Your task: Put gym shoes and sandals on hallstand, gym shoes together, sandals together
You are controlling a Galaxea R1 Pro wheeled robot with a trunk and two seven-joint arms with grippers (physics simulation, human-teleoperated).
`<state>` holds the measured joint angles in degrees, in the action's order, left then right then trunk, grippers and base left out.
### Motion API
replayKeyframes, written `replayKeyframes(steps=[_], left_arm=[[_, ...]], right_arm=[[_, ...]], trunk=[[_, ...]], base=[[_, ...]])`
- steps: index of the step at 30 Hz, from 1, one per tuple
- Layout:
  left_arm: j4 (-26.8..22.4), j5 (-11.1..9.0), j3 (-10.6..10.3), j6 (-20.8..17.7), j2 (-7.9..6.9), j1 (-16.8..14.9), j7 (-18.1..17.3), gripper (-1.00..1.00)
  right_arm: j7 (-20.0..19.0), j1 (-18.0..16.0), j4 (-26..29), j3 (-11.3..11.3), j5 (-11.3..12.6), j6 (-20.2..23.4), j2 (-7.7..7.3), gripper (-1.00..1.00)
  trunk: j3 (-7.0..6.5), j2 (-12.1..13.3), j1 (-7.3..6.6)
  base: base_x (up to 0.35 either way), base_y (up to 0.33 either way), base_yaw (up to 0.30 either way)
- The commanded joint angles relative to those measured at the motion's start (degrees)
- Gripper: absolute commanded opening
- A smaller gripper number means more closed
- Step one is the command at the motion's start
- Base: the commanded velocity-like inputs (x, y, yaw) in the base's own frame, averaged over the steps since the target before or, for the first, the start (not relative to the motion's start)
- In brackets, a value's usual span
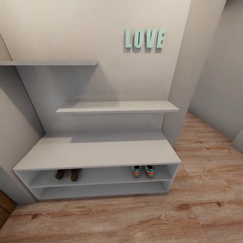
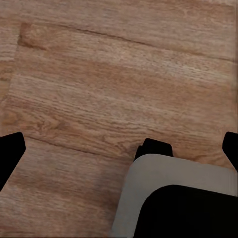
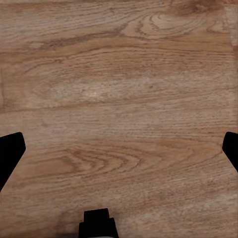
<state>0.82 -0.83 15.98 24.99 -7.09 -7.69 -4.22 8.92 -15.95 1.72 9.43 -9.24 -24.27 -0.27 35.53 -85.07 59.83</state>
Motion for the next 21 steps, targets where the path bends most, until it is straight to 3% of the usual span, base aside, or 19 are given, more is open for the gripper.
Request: replayKeyframes(steps=[1, 9, 21], left_arm=[[0.4, -0.1, 0.5, 0.2, 0.21, 0.0, -0.4, 1.00], [1.5, -0.1, 0.5, 0.2, 1.83, 0.0, -0.4, 1.00], [1.6, -0.1, 0.5, 0.2, 2.07, 0.0, -0.4, 1.00]], right_arm=[[0.2, 0.0, -0.1, 0.4, -0.6, -0.2, 0.01, 1.00], [0.2, 0.0, -0.1, 0.4, -0.6, -0.2, 0.01, 1.00], [0.2, 0.0, -0.1, 0.4, -0.6, -0.2, 0.01, 1.00]], trunk=[[0.05, 0.0, 0.00], [0.05, 0.0, 0.00], [0.05, 0.0, 0.00]], base=[[0.000, 0.000, 0.000], [0.000, 0.000, 0.000], [0.000, 0.000, 0.000]])
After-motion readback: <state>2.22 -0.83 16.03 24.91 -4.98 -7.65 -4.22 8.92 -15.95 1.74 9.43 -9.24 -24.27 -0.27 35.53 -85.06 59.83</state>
